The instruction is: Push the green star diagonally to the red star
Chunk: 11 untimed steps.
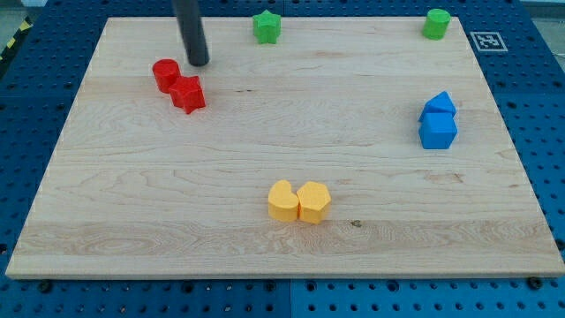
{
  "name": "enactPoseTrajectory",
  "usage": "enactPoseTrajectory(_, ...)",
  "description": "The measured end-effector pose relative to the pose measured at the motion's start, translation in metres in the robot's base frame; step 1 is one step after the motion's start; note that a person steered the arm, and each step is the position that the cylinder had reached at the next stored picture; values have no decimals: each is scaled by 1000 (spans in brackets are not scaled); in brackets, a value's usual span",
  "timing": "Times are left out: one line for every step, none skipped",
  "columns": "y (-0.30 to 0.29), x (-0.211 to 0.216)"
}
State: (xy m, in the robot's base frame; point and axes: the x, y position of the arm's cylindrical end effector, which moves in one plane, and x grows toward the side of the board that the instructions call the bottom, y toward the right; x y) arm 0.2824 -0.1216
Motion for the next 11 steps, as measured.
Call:
enactPoseTrajectory(9,-46)
enactPoseTrajectory(46,-87)
enactPoseTrajectory(94,-88)
enactPoseTrajectory(122,-89)
enactPoseTrajectory(118,-89)
enactPoseTrajectory(87,-89)
enactPoseTrajectory(84,-83)
enactPoseTrajectory(114,-65)
enactPoseTrajectory(130,-45)
enactPoseTrajectory(143,-33)
enactPoseTrajectory(150,-42)
